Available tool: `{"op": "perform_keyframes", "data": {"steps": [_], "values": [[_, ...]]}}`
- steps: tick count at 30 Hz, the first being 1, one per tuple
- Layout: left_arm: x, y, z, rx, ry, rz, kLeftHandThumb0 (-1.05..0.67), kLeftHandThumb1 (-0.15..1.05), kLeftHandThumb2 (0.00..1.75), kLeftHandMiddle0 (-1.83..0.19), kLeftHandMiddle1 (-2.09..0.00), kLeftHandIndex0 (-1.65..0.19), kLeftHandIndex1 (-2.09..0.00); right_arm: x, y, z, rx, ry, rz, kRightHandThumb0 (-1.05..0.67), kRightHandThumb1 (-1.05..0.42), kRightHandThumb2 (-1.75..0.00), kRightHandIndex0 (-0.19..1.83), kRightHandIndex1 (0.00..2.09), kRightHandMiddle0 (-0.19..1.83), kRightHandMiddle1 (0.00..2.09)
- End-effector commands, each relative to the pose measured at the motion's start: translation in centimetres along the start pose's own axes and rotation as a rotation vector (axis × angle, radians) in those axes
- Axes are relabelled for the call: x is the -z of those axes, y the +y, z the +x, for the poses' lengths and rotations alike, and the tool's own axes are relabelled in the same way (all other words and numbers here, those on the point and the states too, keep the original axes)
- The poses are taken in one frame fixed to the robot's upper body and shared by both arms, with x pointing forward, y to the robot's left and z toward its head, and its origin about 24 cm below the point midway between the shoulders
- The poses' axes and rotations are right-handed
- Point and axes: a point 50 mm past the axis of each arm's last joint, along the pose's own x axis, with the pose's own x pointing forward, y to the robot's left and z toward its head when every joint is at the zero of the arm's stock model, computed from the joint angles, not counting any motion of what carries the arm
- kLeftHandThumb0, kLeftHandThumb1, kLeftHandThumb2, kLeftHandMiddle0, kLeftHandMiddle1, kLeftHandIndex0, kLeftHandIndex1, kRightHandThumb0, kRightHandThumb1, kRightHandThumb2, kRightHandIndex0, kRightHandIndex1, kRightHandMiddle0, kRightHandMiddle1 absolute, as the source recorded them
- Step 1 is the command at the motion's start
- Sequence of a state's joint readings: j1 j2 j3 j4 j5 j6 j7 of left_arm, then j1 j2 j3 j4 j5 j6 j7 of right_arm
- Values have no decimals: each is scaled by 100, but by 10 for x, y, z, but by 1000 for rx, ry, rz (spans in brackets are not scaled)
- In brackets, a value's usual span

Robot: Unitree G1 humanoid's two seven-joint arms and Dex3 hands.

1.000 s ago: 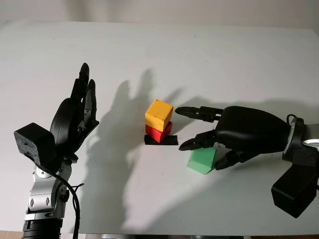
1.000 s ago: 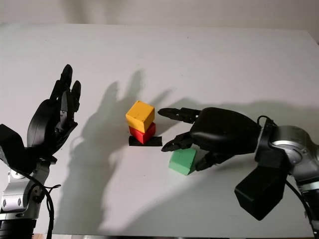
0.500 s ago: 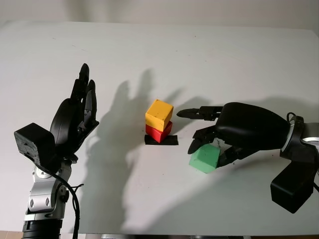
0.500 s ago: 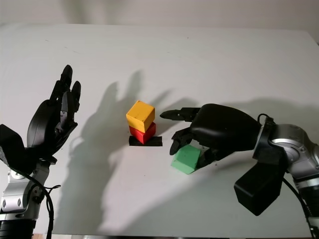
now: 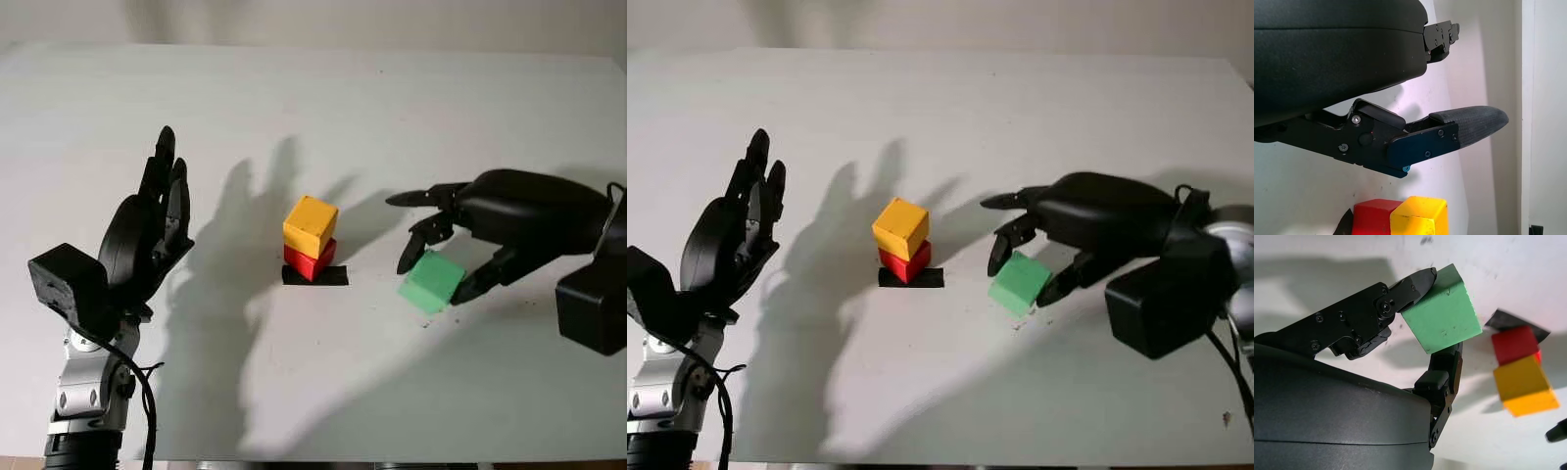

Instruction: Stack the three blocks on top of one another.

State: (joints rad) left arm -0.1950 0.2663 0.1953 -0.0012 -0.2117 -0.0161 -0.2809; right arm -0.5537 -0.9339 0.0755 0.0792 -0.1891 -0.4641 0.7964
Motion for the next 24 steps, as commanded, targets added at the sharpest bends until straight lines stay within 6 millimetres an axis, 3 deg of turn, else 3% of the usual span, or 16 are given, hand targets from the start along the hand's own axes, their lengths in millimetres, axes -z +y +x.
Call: {"op": "perform_keyframes", "data": {"steps": [1,7,14,18,24], "values": [[-2,0,0,3,-5,8,-76,105,71,19,0,19,0,1,-26,-2,48,19,-13,-32,-89,-5,27,7,69,85],[-1,-2,0,9,-4,0,-76,105,71,19,0,19,0,-2,-62,10,123,-21,14,-34,-85,-5,33,7,75,79],[0,-2,1,3,-4,-7,-76,105,70,19,0,19,0,-9,-81,39,147,-99,43,-38,-81,-4,36,8,83,79],[0,-1,1,-3,-2,-5,-76,105,70,19,0,19,0,-15,-87,56,129,-138,95,-36,-82,-5,34,5,74,102],[-1,-1,0,-11,3,12,-79,105,71,19,0,19,0,-24,-92,75,65,-177,151,-38,-86,-6,29,4,62,120]]}}
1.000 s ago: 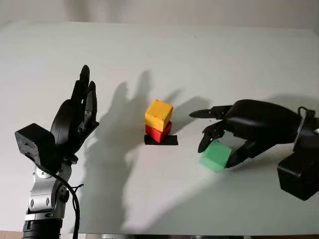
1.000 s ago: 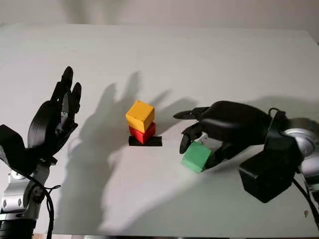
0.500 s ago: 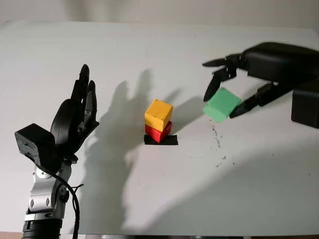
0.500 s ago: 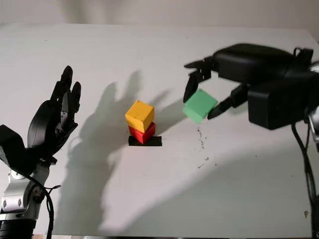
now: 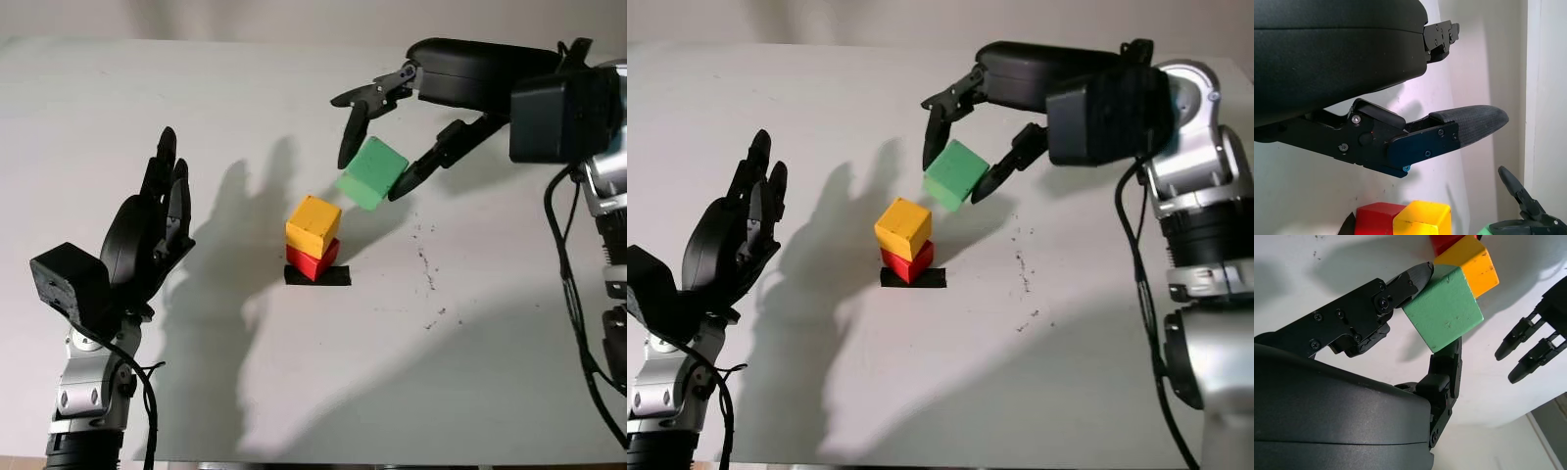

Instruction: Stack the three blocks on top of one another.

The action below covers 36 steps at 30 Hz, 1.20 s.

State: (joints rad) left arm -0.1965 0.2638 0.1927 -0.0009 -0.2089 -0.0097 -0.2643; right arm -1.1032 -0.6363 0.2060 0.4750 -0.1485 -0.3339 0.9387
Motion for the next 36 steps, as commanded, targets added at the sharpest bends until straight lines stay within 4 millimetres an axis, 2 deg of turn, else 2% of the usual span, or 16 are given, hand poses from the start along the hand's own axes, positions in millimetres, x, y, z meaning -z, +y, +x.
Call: {"op": "perform_keyframes", "data": {"steps": [1,9,18,36], "values": [[-2,-1,0,3,-3,16,-79,105,71,19,0,19,0,-9,-8,5,-2,-18,-13,-39,-88,-6,28,4,59,124],[-1,-3,1,12,-7,3,-81,105,72,19,0,19,0,-19,-4,26,-48,-35,-48,-44,-91,-6,28,4,52,135],[0,-5,-1,-2,-9,8,-80,105,73,19,0,19,0,-14,6,40,-100,-47,-8,-47,-92,-5,28,5,48,142],[-1,-3,-5,-20,-3,3,-79,105,74,19,0,19,0,-11,15,46,-156,-41,36,-49,-93,-5,25,4,45,146]]}}
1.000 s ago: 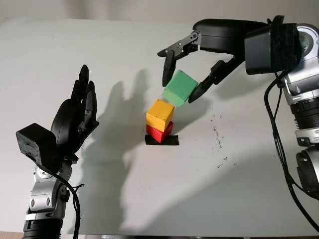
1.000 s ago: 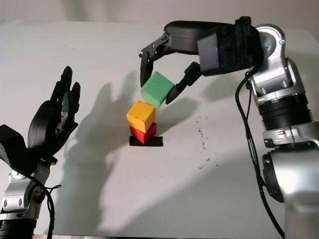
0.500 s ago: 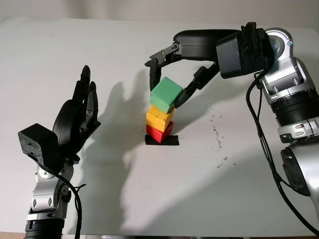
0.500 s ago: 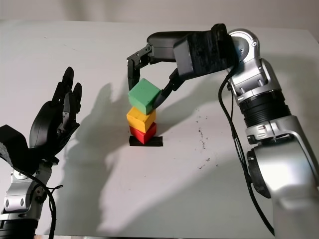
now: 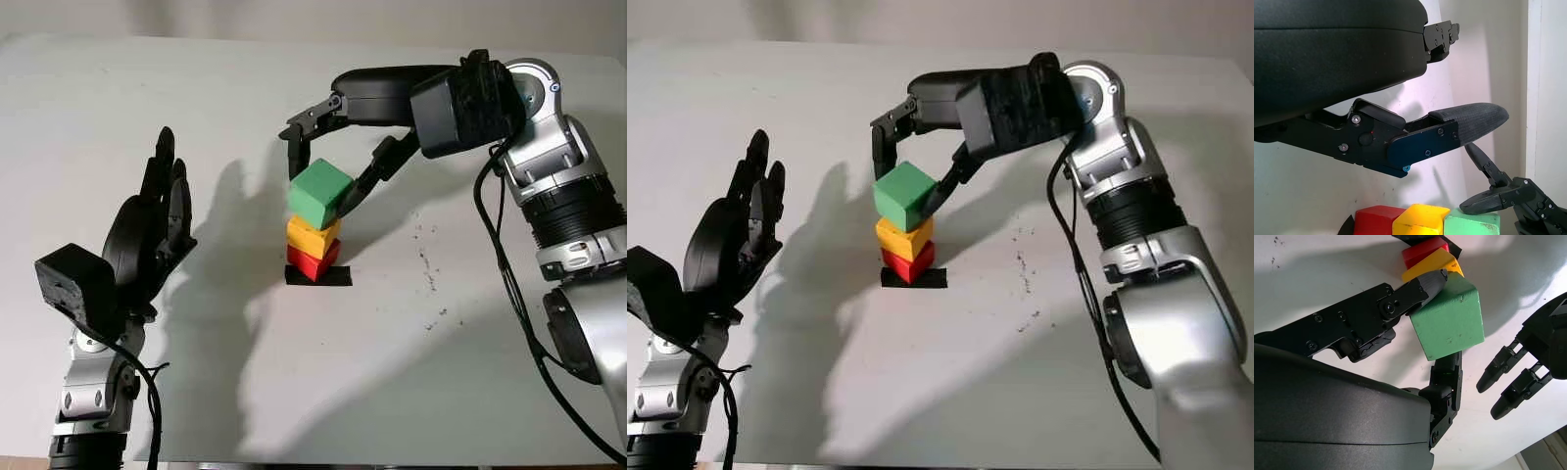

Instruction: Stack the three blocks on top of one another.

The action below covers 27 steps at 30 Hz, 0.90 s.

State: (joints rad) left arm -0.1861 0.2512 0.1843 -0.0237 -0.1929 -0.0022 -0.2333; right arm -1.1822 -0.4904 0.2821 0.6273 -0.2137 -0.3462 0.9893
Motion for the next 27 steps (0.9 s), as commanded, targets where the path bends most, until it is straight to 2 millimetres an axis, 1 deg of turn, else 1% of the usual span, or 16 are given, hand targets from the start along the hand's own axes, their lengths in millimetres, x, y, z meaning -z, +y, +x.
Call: {"op": "perform_keyframes", "data": {"steps": [1,23,25,27], "values": [[-1,0,-4,1,-3,-5,-79,105,73,19,0,19,0,-2,-3,0,-3,-1,-1,-48,-93,-5,25,4,45,146],[1,1,-4,8,3,10,-81,105,70,19,0,19,0,2,0,-2,-14,22,-24,-46,-91,-5,22,4,45,147],[1,0,-4,7,2,8,-81,105,69,19,0,19,0,3,0,-2,-15,31,-6,-45,-91,-5,20,4,44,146],[1,0,-4,7,3,5,-81,105,69,19,0,19,0,2,0,-2,-28,40,-6,-47,-90,-5,18,3,39,139]]}}
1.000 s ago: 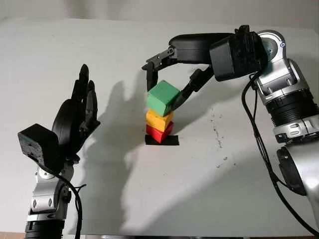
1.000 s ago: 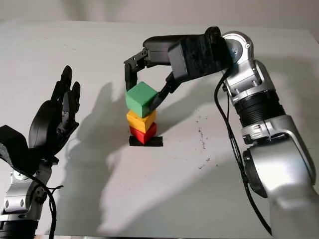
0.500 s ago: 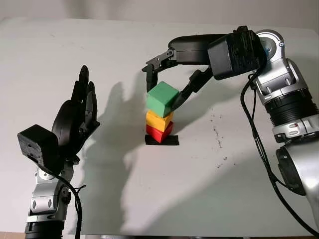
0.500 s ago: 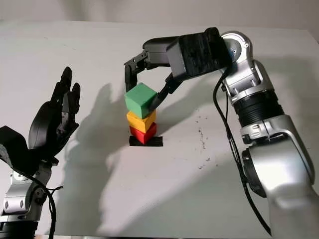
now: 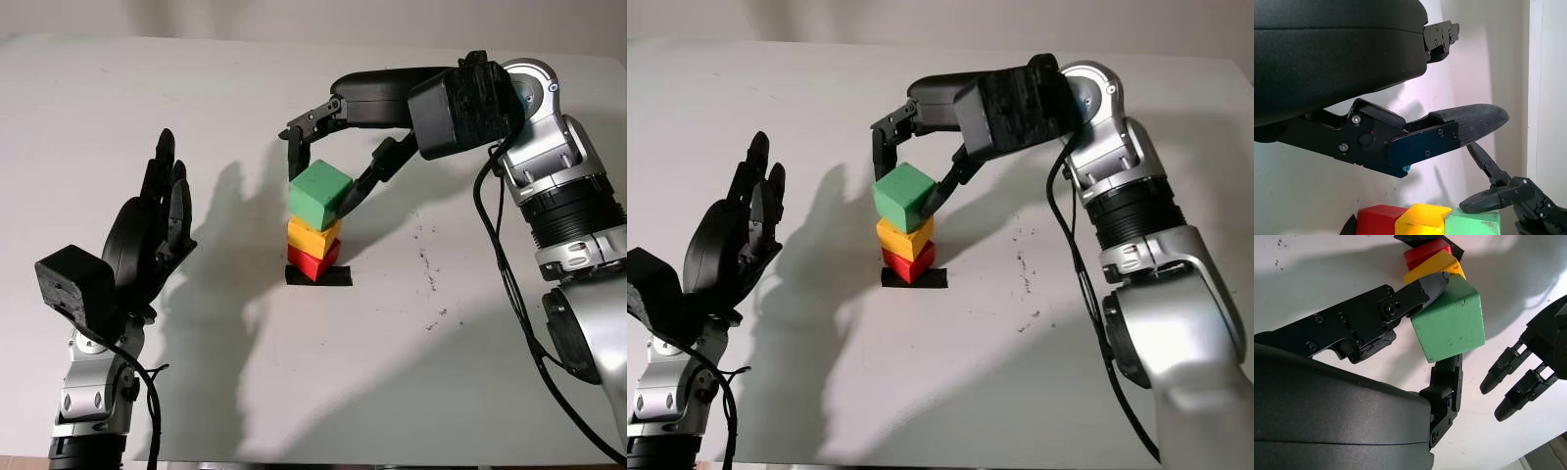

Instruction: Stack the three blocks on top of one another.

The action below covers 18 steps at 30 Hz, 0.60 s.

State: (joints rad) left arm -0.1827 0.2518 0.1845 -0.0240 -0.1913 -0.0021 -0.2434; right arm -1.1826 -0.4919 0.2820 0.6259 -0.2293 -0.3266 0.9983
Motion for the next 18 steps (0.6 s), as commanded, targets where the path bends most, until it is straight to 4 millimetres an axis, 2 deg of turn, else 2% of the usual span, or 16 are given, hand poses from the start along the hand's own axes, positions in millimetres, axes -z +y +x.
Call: {"op": "perform_keyframes", "data": {"steps": [1,7,8,11,14,18], "values": [[0,1,-3,-1,-2,4,-81,105,69,19,0,19,0,-1,0,-2,-24,19,-20,-50,-89,-5,16,3,34,134],[0,1,-3,-1,-5,6,-80,105,70,19,0,19,0,-3,0,-3,-74,48,-55,-61,-88,-5,5,3,17,95],[0,0,-3,2,-5,4,-80,105,70,19,0,19,0,-3,0,-3,-81,50,-64,-64,-88,-5,1,2,9,83],[0,1,-4,6,-6,-5,-79,105,69,19,0,19,0,-3,0,-4,-94,51,-74,-68,-88,-5,-6,3,6,48],[1,1,-3,5,-1,-4,-79,105,69,19,0,19,0,-3,0,-4,-99,52,-79,-72,-87,-5,-13,2,1,31],[0,1,-3,5,2,-5,-80,105,68,19,0,19,0,-5,-1,-6,-110,50,-82,-76,-87,-5,-19,0,-9,20]]}}
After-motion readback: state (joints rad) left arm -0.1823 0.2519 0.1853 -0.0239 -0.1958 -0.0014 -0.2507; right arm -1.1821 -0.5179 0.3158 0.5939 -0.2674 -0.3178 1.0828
